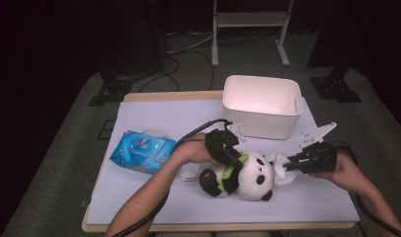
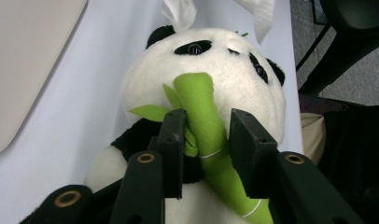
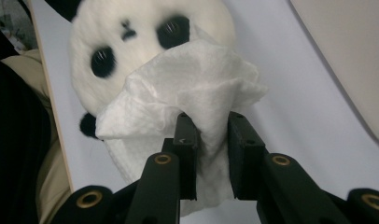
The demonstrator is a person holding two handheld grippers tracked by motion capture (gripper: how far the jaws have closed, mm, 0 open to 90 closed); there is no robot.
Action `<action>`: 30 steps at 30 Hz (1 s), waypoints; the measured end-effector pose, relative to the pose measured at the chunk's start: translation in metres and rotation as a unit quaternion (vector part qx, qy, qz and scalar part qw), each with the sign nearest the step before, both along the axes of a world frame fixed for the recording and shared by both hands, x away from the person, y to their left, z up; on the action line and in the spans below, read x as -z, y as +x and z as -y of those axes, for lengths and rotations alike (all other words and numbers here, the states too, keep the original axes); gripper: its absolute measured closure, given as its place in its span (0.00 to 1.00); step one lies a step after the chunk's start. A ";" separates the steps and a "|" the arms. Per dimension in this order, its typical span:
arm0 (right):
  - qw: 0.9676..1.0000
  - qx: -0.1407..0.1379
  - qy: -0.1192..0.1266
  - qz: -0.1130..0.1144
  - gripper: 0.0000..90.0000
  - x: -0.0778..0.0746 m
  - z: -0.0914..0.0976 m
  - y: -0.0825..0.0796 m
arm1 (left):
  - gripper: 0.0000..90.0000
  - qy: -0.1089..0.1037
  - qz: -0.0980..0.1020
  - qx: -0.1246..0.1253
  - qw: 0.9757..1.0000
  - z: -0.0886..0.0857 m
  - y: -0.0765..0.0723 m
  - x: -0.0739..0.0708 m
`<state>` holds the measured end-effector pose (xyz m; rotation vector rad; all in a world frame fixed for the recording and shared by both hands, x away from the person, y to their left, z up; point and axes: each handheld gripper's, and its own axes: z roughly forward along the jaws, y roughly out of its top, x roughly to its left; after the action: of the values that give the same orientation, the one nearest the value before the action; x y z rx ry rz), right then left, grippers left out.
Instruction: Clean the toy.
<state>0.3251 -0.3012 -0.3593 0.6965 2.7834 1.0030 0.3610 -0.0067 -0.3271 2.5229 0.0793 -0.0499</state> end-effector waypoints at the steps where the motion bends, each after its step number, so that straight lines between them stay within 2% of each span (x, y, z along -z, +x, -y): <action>1: 1.000 0.009 -0.005 -0.003 0.83 0.005 0.008 0.000 | 0.72 0.000 0.000 0.000 1.000 0.000 0.000 0.000; 7: 0.999 0.030 -0.003 -0.011 0.83 0.016 0.023 0.002 | 0.72 0.002 0.002 0.001 1.000 0.000 0.000 -0.001; 11: 0.999 0.039 -0.021 -0.014 0.83 0.022 0.031 0.001 | 0.72 0.000 0.001 -0.002 1.000 -0.001 0.000 -0.001; 17: 0.998 0.062 -0.024 -0.021 0.83 0.031 0.044 0.001 | 0.71 0.001 0.001 -0.001 1.000 -0.001 0.000 -0.001; 24: 0.995 0.085 -0.040 -0.031 0.82 0.043 0.059 -0.001 | 0.70 0.002 -0.001 0.000 1.000 -0.001 0.000 -0.001; 26: 0.993 0.102 -0.042 -0.038 0.73 0.047 0.068 -0.002 | 0.69 0.003 -0.001 -0.001 1.000 0.000 0.001 -0.001; 27: 0.993 0.102 -0.041 -0.042 0.70 0.048 0.071 -0.003 | 0.69 0.003 -0.001 -0.001 1.000 0.000 0.001 -0.001; 30: 0.993 0.105 -0.037 -0.042 0.67 0.046 0.074 -0.005 | 0.67 0.005 -0.001 -0.002 1.000 0.000 0.001 -0.001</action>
<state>0.3203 -0.3753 -0.4051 1.0175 2.7280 0.8461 0.3616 -0.0071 -0.3259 2.5318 0.0850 -0.0510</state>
